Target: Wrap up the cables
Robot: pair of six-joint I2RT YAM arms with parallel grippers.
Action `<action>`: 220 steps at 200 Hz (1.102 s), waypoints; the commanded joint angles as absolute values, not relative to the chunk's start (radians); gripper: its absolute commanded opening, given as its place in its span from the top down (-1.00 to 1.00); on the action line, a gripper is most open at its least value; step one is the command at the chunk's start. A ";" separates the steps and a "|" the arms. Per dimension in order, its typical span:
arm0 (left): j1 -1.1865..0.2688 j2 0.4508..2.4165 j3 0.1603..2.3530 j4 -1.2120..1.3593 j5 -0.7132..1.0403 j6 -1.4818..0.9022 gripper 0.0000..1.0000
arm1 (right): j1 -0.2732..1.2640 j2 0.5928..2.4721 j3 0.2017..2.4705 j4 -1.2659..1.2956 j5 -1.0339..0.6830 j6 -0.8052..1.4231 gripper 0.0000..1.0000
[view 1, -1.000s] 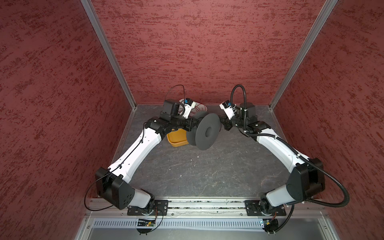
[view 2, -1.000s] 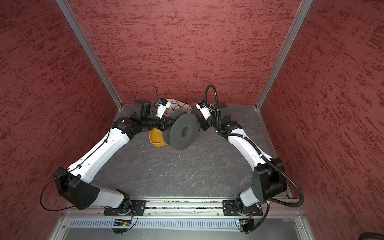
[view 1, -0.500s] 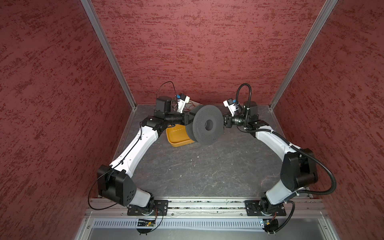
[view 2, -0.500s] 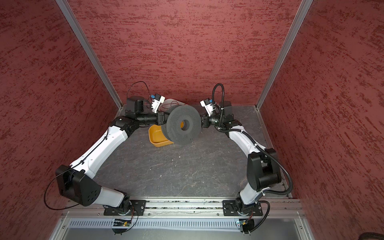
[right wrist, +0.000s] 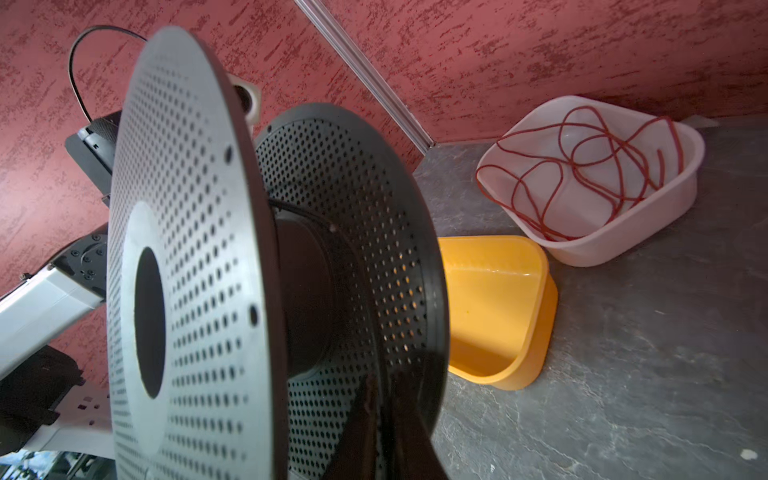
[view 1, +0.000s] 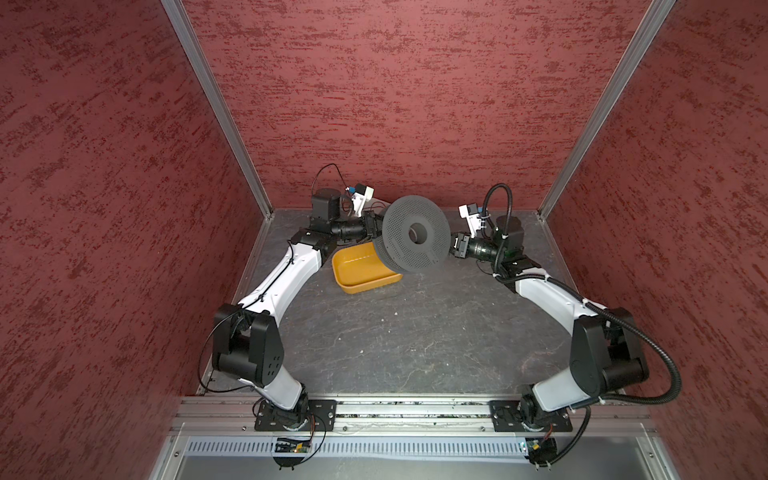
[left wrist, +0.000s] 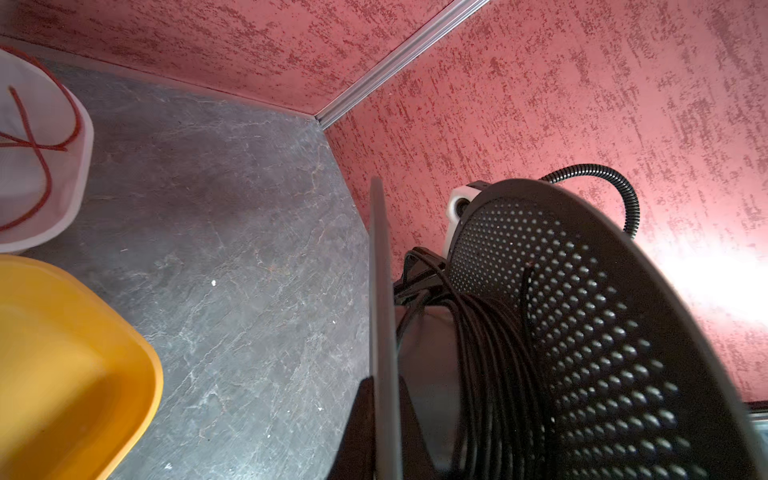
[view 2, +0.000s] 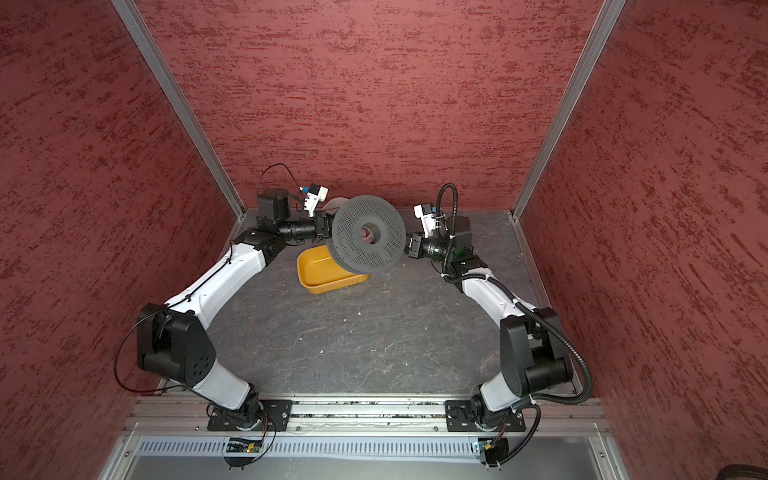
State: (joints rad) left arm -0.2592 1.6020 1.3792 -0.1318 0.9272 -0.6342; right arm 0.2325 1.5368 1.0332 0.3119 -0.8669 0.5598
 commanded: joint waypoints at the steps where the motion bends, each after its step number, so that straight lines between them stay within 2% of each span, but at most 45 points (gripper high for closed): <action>1: -0.259 1.599 1.425 -0.026 0.995 -0.696 1.00 | 0.228 1.540 1.066 0.311 -0.824 0.592 0.78; 51: -0.242 1.603 1.432 -0.018 1.023 -0.731 1.00 | 0.228 1.563 1.109 0.218 -0.824 0.581 0.75; 125: -0.224 1.608 1.429 -0.020 1.040 -0.776 1.00 | 0.227 1.507 1.097 0.211 -0.777 0.571 0.36; 170: -0.219 1.620 1.422 0.000 1.065 -0.812 1.00 | 0.226 1.478 1.102 0.183 -0.736 0.553 0.27; 220: -0.203 1.633 1.413 0.018 1.071 -0.853 1.00 | 0.217 1.459 1.092 0.162 -0.694 0.566 -0.10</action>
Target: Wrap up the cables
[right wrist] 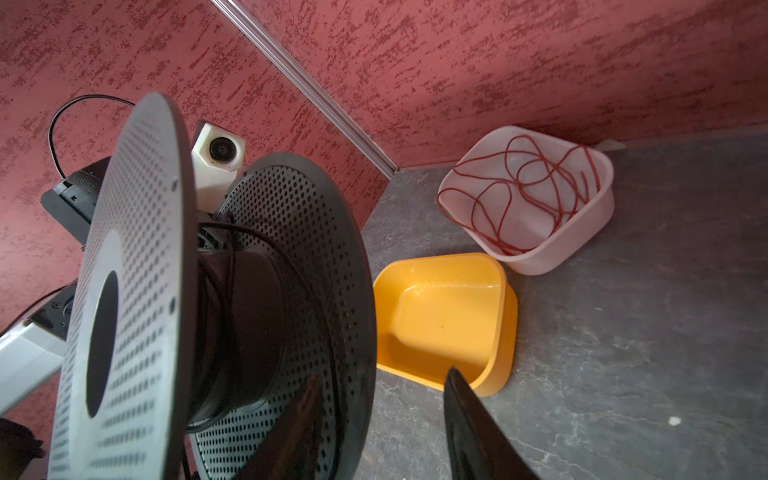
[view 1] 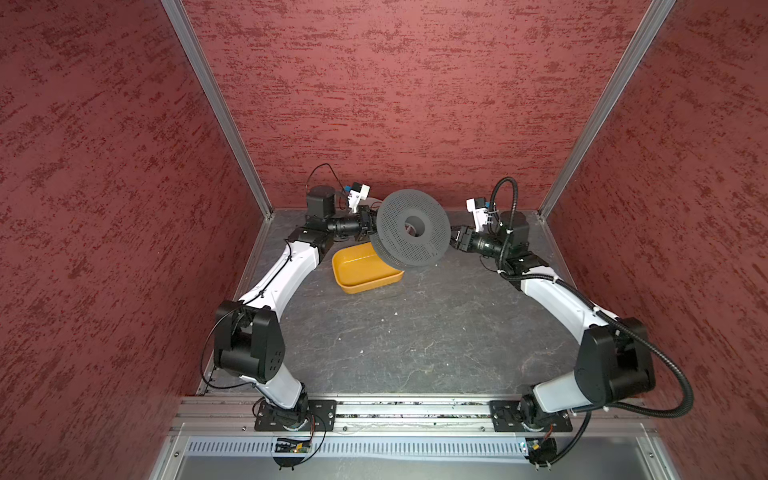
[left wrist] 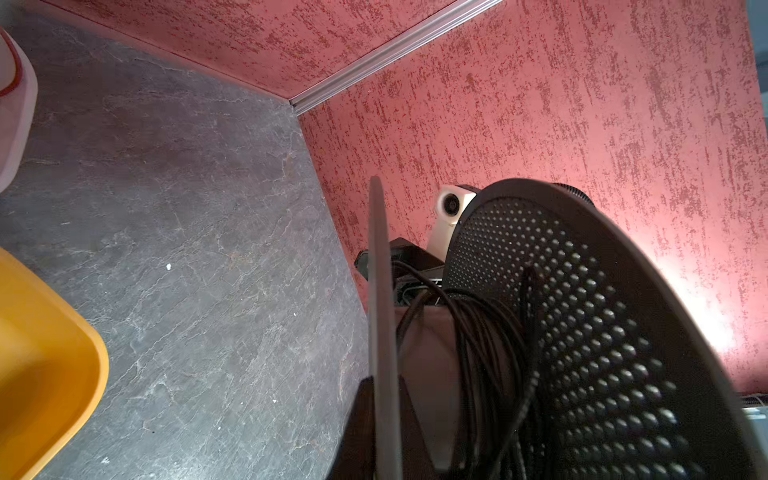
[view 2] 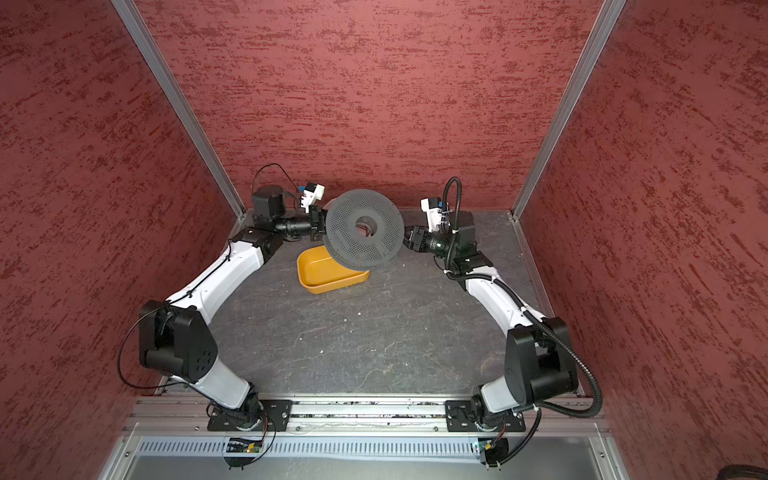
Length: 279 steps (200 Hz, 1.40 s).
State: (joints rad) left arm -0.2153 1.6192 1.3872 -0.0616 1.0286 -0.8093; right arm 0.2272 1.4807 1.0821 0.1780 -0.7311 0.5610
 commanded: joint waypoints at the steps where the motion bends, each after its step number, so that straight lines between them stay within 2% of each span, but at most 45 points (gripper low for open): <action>1: -0.203 1.634 1.413 0.020 1.072 -0.854 1.00 | 0.217 1.459 1.092 0.161 -0.693 0.566 -0.11; 37: -0.195 1.660 1.396 0.110 1.099 -0.933 1.00 | 0.203 1.419 1.085 0.146 -0.668 0.589 -0.23; 87: -0.193 1.665 1.399 0.130 1.104 -0.956 1.00 | 0.194 1.421 1.059 0.127 -0.669 0.556 -0.29; 133: -0.193 1.636 1.421 0.065 1.103 -0.925 1.00 | 0.192 1.402 0.997 0.091 -0.537 0.433 -0.60; 160: -0.195 1.618 1.425 0.048 1.097 -0.927 1.00 | 0.193 1.425 0.980 0.109 -0.471 0.418 -0.68; 225: -0.195 1.603 1.384 0.119 1.074 -1.047 1.00 | 0.190 1.511 0.961 0.164 -0.451 0.425 -0.75; 279: -0.195 1.590 1.353 0.188 1.059 -1.152 1.00 | 0.193 1.513 0.801 0.384 -0.409 0.353 -0.77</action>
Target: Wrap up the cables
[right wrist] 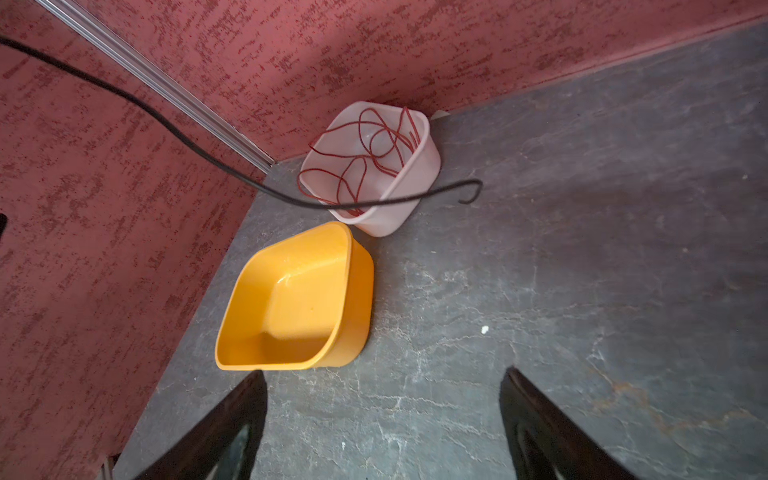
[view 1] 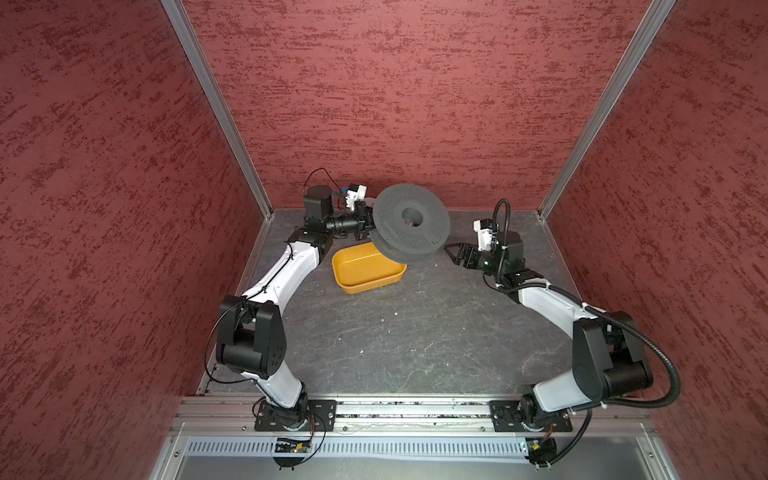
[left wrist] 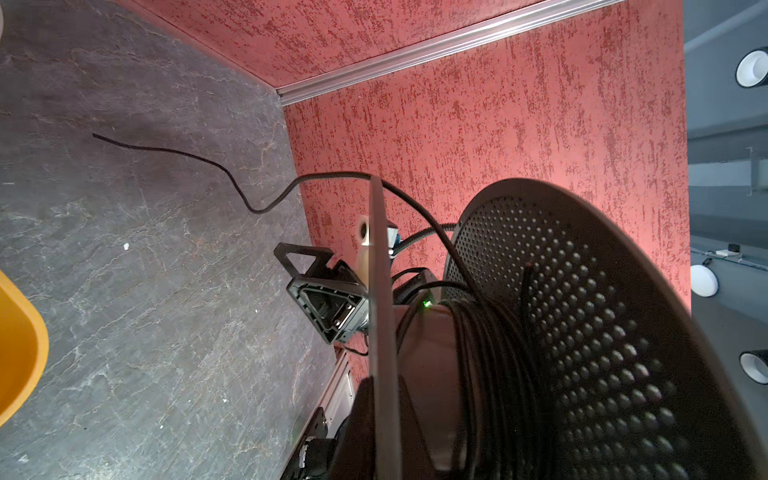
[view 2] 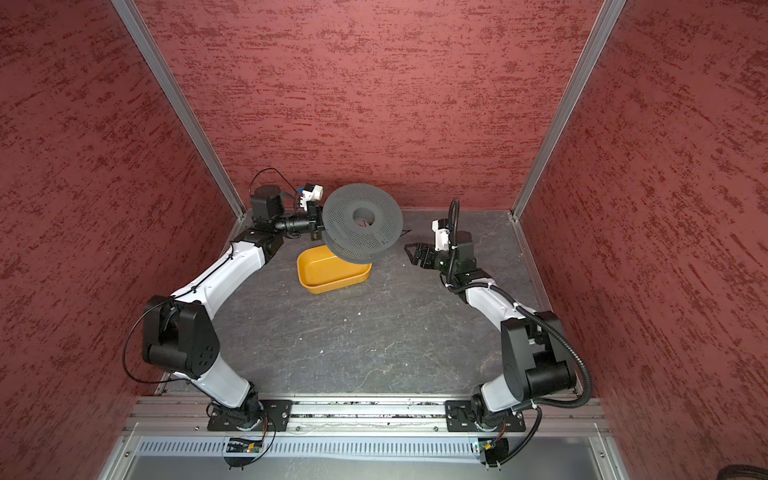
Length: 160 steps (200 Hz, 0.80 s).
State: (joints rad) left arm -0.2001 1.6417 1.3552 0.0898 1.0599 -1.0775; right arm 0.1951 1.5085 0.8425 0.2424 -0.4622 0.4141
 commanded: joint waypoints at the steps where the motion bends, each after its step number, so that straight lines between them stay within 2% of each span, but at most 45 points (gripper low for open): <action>1: -0.195 1.589 1.352 0.188 1.060 -1.154 1.00 | 0.192 1.513 0.797 0.388 -0.406 0.352 -0.77; 34: -0.198 1.569 1.333 0.211 1.047 -1.200 1.00 | 0.195 1.576 0.745 0.554 -0.341 0.311 -0.76; 102: -0.210 1.508 1.309 0.213 1.024 -1.255 1.00 | 0.237 1.782 0.713 0.954 -0.429 0.304 -0.73; 160: -0.233 1.480 1.269 0.254 1.004 -1.304 1.00 | 0.263 1.899 0.751 1.115 -0.411 0.312 -0.72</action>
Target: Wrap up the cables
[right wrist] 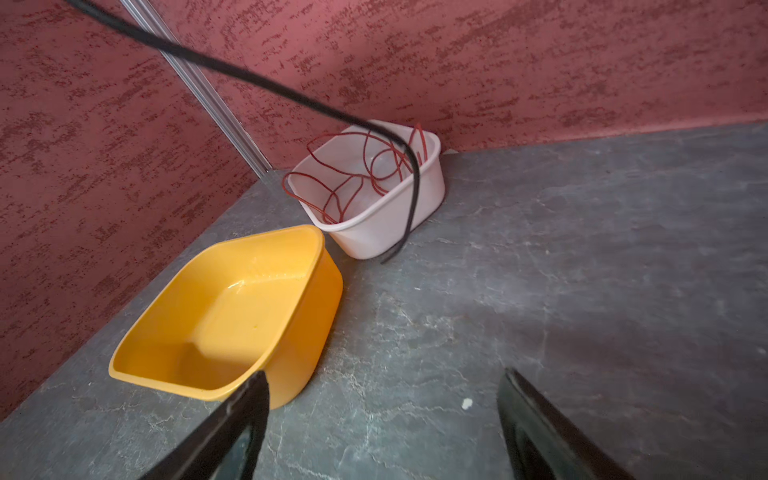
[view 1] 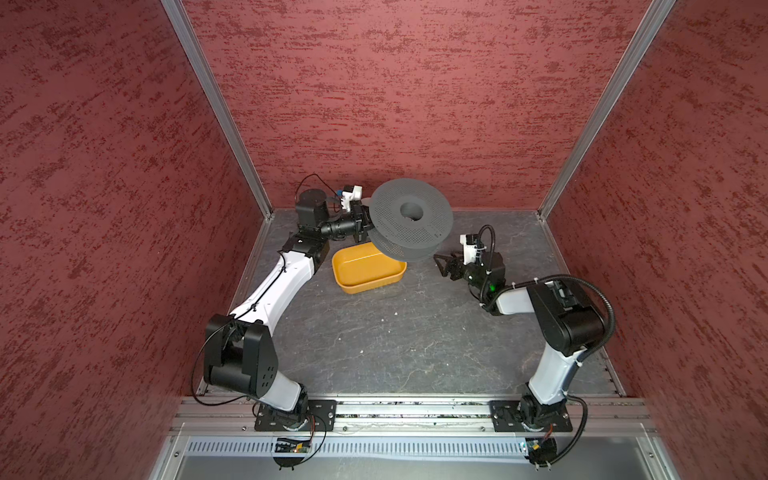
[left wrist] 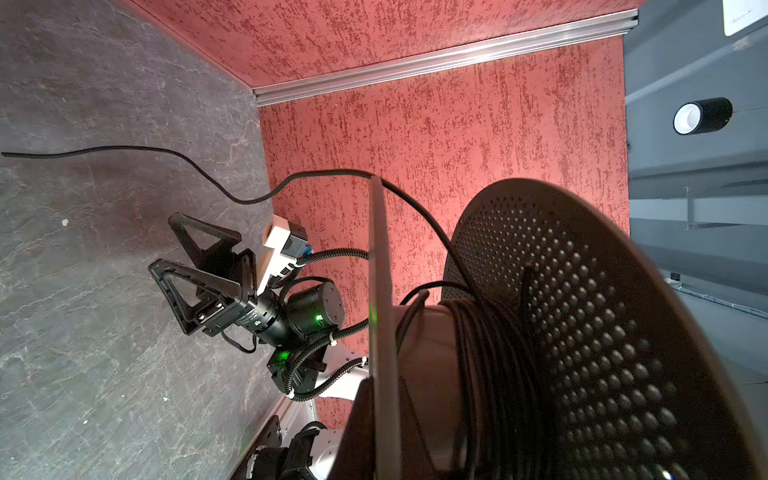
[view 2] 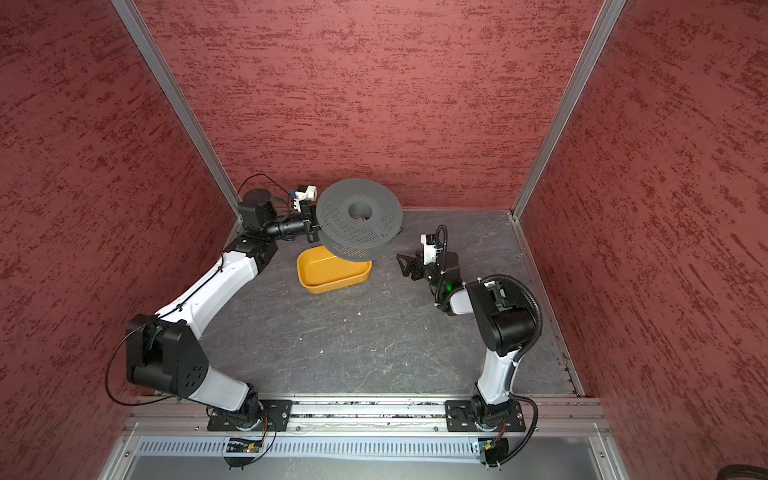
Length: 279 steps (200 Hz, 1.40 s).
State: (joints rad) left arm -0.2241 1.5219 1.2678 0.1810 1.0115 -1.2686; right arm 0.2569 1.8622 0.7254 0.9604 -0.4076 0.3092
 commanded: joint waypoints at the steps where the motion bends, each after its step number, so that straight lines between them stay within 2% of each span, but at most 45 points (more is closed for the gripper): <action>1: -0.234 1.480 1.269 0.254 1.004 -1.304 1.00 | 0.263 1.901 0.753 1.117 -0.411 0.313 -0.72; 70: -0.290 1.453 1.272 0.241 0.972 -1.306 1.00 | 0.280 2.025 0.855 1.208 -0.431 0.410 -0.69; 117: -0.311 1.421 1.272 0.241 0.960 -1.317 1.00 | 0.284 2.072 0.907 1.200 -0.350 0.448 -0.68; 179: -0.332 1.382 1.277 0.218 0.954 -1.316 1.00 | 0.287 2.150 1.038 1.167 -0.501 0.482 -0.68; 211: -0.346 1.379 1.279 0.218 0.951 -1.315 1.00 | 0.291 2.188 1.094 1.175 -0.568 0.512 -0.61; 241: -0.352 1.376 1.279 0.225 0.946 -1.324 1.00 | 0.298 2.218 1.136 1.159 -0.593 0.543 -0.48; 261: -0.357 1.372 1.281 0.225 0.946 -1.327 1.00 | 0.298 2.243 1.164 1.150 -0.619 0.571 -0.18; 279: -0.354 1.366 1.275 0.225 0.947 -1.331 1.00 | 0.298 2.251 1.172 1.140 -0.622 0.581 0.25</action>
State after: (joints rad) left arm -0.3511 1.4113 1.2564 0.1738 0.9588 -1.3121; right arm 0.2920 2.2292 1.1481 1.1313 -0.5827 0.5442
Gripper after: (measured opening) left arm 0.085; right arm 0.503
